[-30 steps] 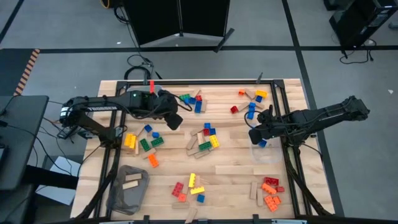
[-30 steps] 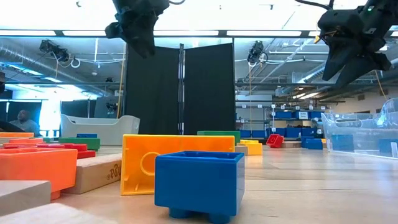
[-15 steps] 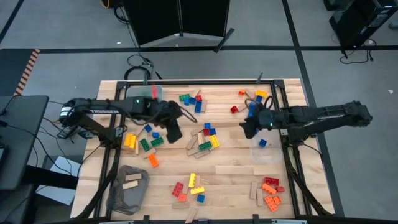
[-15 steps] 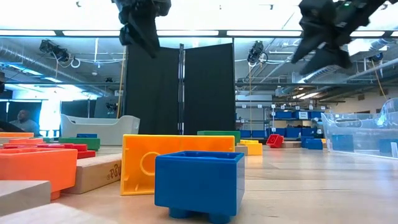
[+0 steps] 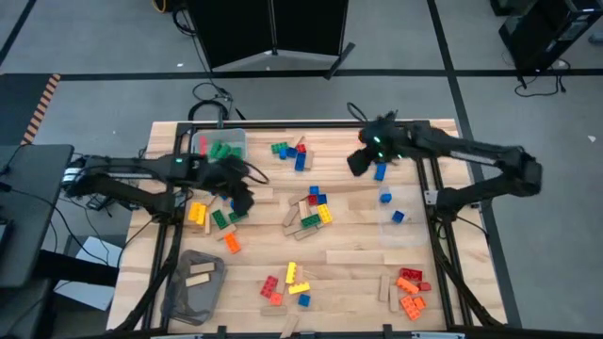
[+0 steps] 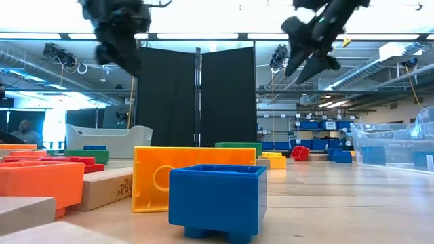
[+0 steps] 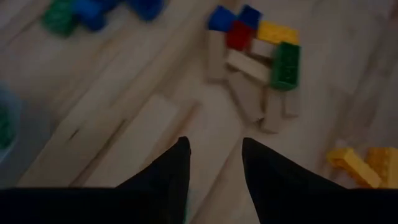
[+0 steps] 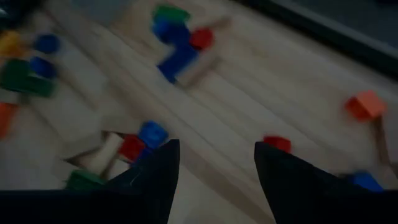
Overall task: Sort blocks by size
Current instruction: Put the small red game piece into the transparent bin
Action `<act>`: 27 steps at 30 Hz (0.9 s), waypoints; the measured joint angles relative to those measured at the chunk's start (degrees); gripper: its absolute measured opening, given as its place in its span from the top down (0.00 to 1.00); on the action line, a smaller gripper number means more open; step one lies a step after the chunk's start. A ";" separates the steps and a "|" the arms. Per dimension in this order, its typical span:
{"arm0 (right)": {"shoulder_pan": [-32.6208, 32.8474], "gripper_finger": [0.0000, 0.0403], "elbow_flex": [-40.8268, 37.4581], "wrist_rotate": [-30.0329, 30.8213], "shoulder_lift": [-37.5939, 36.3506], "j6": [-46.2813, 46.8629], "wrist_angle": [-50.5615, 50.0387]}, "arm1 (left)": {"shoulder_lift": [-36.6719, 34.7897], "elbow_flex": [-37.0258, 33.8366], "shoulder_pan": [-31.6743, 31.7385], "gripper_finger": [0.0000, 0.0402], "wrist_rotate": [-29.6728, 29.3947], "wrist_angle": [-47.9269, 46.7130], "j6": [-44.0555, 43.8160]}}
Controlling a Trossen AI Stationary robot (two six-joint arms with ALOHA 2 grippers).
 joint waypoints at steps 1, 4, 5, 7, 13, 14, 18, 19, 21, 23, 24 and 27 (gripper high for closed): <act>-1.53 0.44 1.77 -1.50 2.38 -0.10 -2.16 | -2.27 -1.48 0.60 0.62 -0.24 -0.57 -0.84; -5.54 0.43 6.80 -4.85 9.23 -1.30 -7.22 | -8.46 -4.82 2.64 0.62 -1.75 -2.74 -3.26; -6.56 0.42 8.18 -5.45 11.17 -2.07 -8.31 | -10.24 -5.29 3.35 0.62 -2.59 -3.87 -3.96; -7.96 0.41 10.74 -5.67 14.63 -3.56 -9.49 | -13.66 -5.82 4.87 0.62 -4.99 -6.90 -4.45; -9.23 0.37 17.85 -5.73 21.75 -6.44 -9.36 | -20.57 -5.84 10.33 0.62 -10.43 -14.90 -5.63; -9.23 0.36 19.16 -5.73 22.71 -7.07 -9.38 | -21.36 -5.84 11.25 0.62 -11.05 -16.17 -6.05; -9.23 0.34 23.58 -5.01 26.70 -8.42 -10.10 | -23.04 -5.84 14.17 0.62 -11.87 -18.74 -6.62; -9.24 0.34 24.24 -4.70 27.63 -7.84 -10.63 | -23.06 -5.84 14.55 0.62 -11.87 -18.58 -6.66; -9.54 0.34 25.02 -4.62 29.39 -7.22 -11.83 | -23.03 -5.84 14.92 0.62 -11.87 -18.30 -6.74; -9.80 0.34 25.15 -4.51 31.09 -7.00 -13.81 | -22.95 -5.84 14.96 0.62 -11.87 -17.80 -6.64; -10.01 0.34 25.14 -4.39 32.00 -6.48 -14.86 | -22.86 -5.84 14.96 0.62 -11.87 -17.34 -6.49; -10.61 0.33 24.50 -4.35 34.72 -5.45 -17.77 | -22.50 -5.84 14.96 0.62 -11.87 -16.86 -6.40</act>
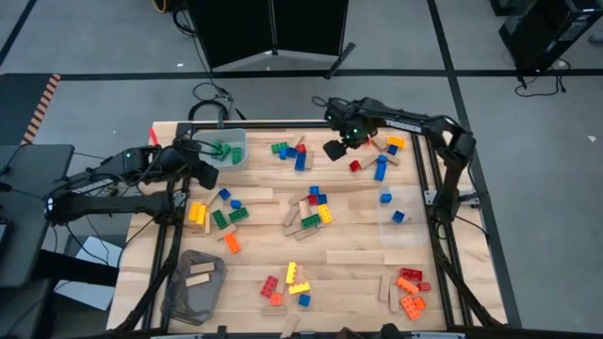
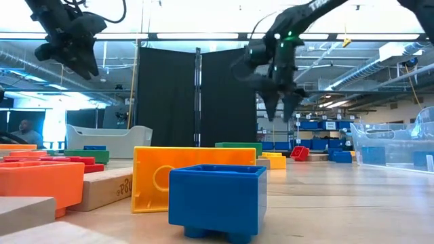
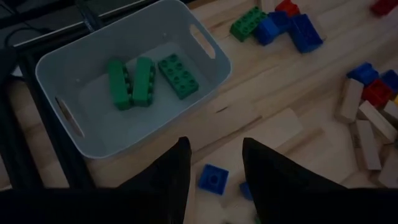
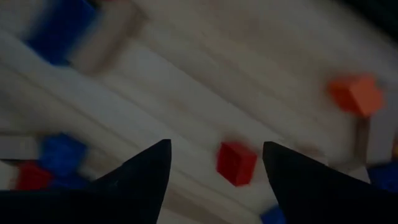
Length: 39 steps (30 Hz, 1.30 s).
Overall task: Sort blocks by size
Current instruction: Put the small red game piece into the transparent bin
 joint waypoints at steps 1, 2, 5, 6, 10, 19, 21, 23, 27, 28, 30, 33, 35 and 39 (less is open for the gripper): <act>-0.19 0.32 -0.38 0.02 0.74 -0.13 -0.42 | -0.01 0.00 0.00 0.62 0.00 0.13 0.01; -0.29 0.31 -0.81 0.02 1.41 -0.29 -0.23 | -0.04 0.00 0.00 0.62 0.00 0.21 0.03; -0.60 0.28 -1.85 0.46 3.17 -0.57 -0.24 | -0.04 0.00 0.00 0.62 0.00 0.54 0.16; -0.62 0.26 -2.04 0.54 3.79 -0.57 -0.24 | -0.04 0.00 0.00 0.62 0.00 0.46 0.25; -0.74 0.21 -2.27 1.35 6.21 -0.69 -0.14 | -0.04 0.00 0.00 0.62 -0.02 0.50 0.54; -1.03 0.19 -4.88 1.71 11.27 -0.81 -0.12 | -0.04 0.00 0.00 0.62 -1.07 0.63 0.60; -1.02 0.21 -5.83 1.74 11.14 -1.27 1.13 | -0.02 0.00 0.00 0.62 -1.19 0.92 0.60; -1.02 0.25 -6.31 1.70 11.05 -0.95 1.80 | -0.02 0.00 0.00 0.62 -1.20 1.76 0.60; -1.00 0.36 -6.37 1.42 11.02 -0.76 1.97 | 0.01 0.00 0.00 0.62 -1.20 4.17 0.89; -1.00 0.39 -6.37 1.03 11.02 -0.76 2.05 | 0.01 0.00 0.00 0.62 -1.20 4.46 1.04; -1.01 0.46 -6.40 0.04 11.05 -0.72 2.21 | 0.01 0.00 0.00 0.62 -1.18 5.20 1.17; -1.00 0.56 -6.40 -0.76 11.05 -0.70 2.09 | 0.01 0.00 0.00 0.62 -1.18 5.08 1.29; -1.02 0.61 -6.45 -0.96 10.92 -0.73 1.56 | 0.01 0.00 0.00 0.62 -1.18 5.07 1.69; -0.53 0.61 -6.68 -0.45 9.22 -1.05 0.48 | 0.01 0.00 0.00 0.62 -1.20 5.09 2.13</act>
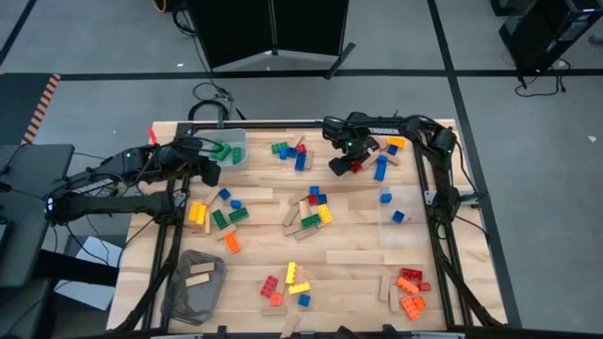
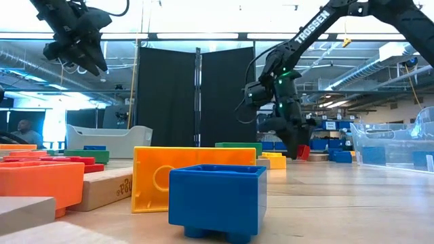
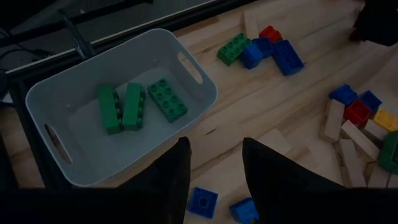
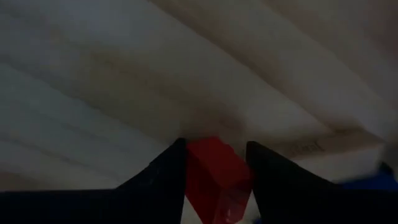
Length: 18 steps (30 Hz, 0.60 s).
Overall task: Sort blocks by size
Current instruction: Put the small red game piece into the transparent bin
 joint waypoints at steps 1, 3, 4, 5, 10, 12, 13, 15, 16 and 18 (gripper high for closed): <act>0.17 0.61 0.00 0.17 -1.09 0.05 -0.59 | 0.00 0.00 0.00 0.62 0.00 0.00 0.00; 0.73 0.61 0.07 1.42 -3.64 0.35 -2.06 | 0.00 0.00 0.00 0.62 0.00 0.00 -0.04; 1.03 0.61 0.04 2.12 -4.98 0.54 -3.34 | 0.00 0.00 0.00 0.62 -0.02 0.00 -0.19; 1.51 0.61 0.03 2.84 -6.56 0.85 -4.53 | 0.00 0.00 0.00 0.62 -0.08 0.00 -0.36; 5.04 0.61 0.07 3.93 -17.52 5.31 -11.08 | 0.58 0.00 0.00 0.62 -0.48 0.98 -1.46; 7.05 0.61 0.07 4.05 -21.79 8.46 -13.59 | 1.34 0.00 0.00 0.62 -0.71 1.59 -1.44; 8.17 0.61 0.07 4.05 -23.85 10.24 -15.17 | 1.76 0.00 0.00 0.62 -0.72 1.57 -1.47; 10.54 0.61 0.03 4.53 -27.44 13.89 -17.85 | 2.81 0.00 0.00 0.62 -0.76 1.54 -1.49; 11.73 0.61 -0.42 5.29 -29.11 15.80 -18.23 | 3.37 0.00 0.00 0.62 -0.76 1.54 -1.49; 13.92 0.61 -2.80 6.25 -32.35 19.80 -18.62 | 4.60 0.00 0.00 0.62 -0.78 1.54 -1.49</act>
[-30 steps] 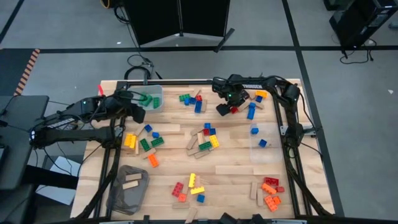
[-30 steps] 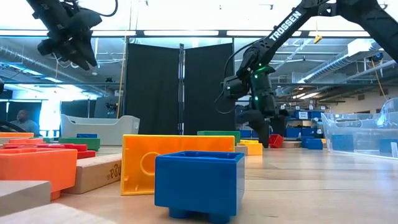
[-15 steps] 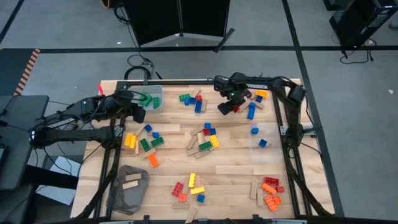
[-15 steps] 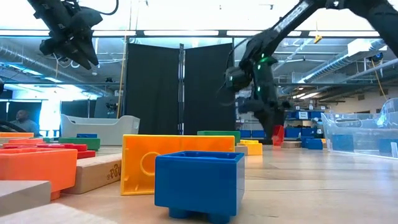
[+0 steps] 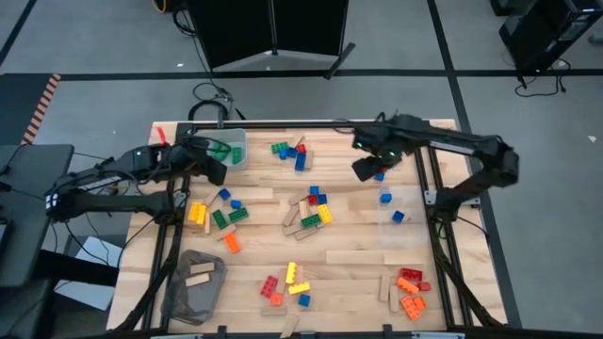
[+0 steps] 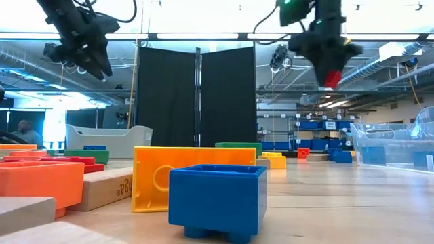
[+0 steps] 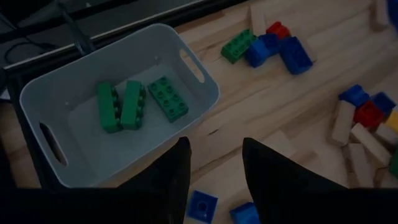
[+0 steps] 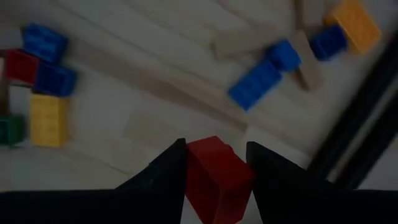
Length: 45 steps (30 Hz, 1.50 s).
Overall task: Sort blocks by size
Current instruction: Put the small red game piece into the transparent bin, then put the brown block into the black bin
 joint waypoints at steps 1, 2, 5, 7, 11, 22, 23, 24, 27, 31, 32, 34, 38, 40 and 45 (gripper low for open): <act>0.96 0.61 -1.68 0.20 -1.58 2.13 -0.10 | 0.62 0.00 0.00 0.62 -0.05 -0.01 0.00; 1.92 0.61 -3.55 0.30 -2.99 4.32 0.06 | 1.26 0.00 0.00 0.62 -0.06 -0.01 0.00; 4.83 0.61 -10.50 0.26 -7.01 11.16 1.16 | 2.95 0.00 0.00 0.62 -0.08 -0.01 0.00; 6.66 0.61 -15.01 -1.54 -9.28 15.00 4.16 | 3.79 0.00 0.00 0.62 -0.08 -0.01 0.00; 9.72 0.61 -22.21 -3.74 -12.05 21.39 10.37 | 4.61 0.00 0.00 0.62 -0.03 0.01 -0.02; 12.77 0.60 -34.28 -5.10 -11.63 28.68 18.40 | 4.77 0.00 0.00 0.62 0.80 0.15 -0.07; 12.84 0.60 -35.15 -5.47 -11.63 28.94 19.08 | 4.77 0.00 0.00 0.62 0.82 0.15 -0.07; 13.04 0.60 -35.91 -5.70 -11.63 29.21 19.98 | 4.77 0.00 0.00 0.62 0.84 0.17 -0.07; 13.67 0.57 -37.41 -6.75 -11.63 29.90 22.44 | 4.77 0.00 0.01 0.62 0.88 0.03 -0.05; 14.35 0.49 -37.72 -6.66 -11.66 30.04 23.56 | 4.77 0.00 0.00 0.62 1.02 -0.34 1.04; 14.49 0.47 -37.65 -6.41 -11.66 30.25 23.42 | 4.77 0.00 0.00 0.62 1.03 -0.36 1.16; 14.69 0.43 -37.22 -5.55 -11.66 30.26 23.37 | 4.77 0.00 0.01 0.62 1.72 -0.36 1.25; 14.69 0.36 -36.33 -5.37 -11.67 29.19 23.31 | 4.75 0.00 0.00 0.60 2.74 -0.41 0.57; 14.72 0.33 -35.97 -5.35 -11.73 28.70 23.26 | 4.75 0.00 0.01 0.57 2.88 -0.53 -0.17; 14.72 0.28 -34.81 -5.40 -11.76 28.18 22.73 | 4.75 0.00 0.00 0.49 4.71 -0.59 -0.26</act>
